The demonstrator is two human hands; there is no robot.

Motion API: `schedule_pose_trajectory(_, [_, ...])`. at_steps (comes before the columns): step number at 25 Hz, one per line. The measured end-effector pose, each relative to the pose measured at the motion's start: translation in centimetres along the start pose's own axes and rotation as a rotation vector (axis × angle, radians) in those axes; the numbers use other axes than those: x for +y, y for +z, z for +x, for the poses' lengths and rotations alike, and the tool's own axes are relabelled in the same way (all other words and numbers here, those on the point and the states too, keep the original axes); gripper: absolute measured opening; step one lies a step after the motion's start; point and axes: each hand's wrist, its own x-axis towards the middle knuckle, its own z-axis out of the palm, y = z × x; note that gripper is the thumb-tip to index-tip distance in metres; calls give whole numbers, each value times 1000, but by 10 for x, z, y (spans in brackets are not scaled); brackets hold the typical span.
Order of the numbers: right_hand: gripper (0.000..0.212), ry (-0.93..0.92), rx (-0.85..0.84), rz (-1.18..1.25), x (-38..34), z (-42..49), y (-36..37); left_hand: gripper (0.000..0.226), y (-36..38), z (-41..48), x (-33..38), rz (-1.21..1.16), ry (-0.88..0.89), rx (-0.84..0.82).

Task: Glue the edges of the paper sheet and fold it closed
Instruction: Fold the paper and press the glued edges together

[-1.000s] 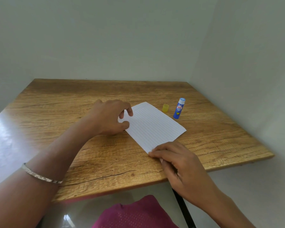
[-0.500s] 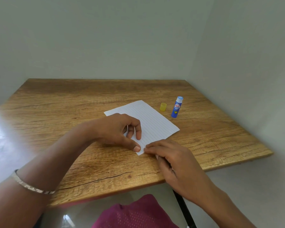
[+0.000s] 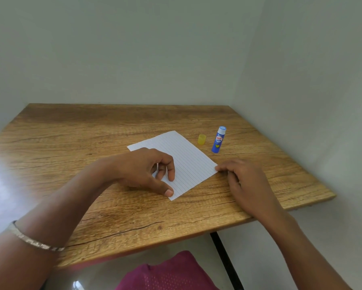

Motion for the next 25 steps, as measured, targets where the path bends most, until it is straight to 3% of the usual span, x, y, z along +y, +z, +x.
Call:
schedule_pose_trajectory(3, [29,-17,11,-42,-5,-5,5,10,-6,-3,-4,-91,12,75])
schedule_pose_trajectory(6, [26,-47,-12,-29,-6,-10,-1,7,-15,0,-23,19,-110,474])
schedule_pose_trajectory(8, [25,-36,-21,-5,-11,-6,-8,11,-21,0,-40,164,-310,611])
schedule_pose_trajectory(11, [24,-34,31,53,-34,11,-14,18,-24,-1,-58,112,-467,591])
schedule_pose_trajectory(14, [24,-147,-70,142,-72,37,-3,19,-26,-2,-60,19,-452,555])
schedule_pose_trajectory(20, [35,-401,-316,26,-119,103,53,16,-32,-8,-60,-112,-391,500])
schedule_pose_trajectory(25, [35,-470,-352,19,-120,115,75,22,-34,-6,-67,-133,-409,477])
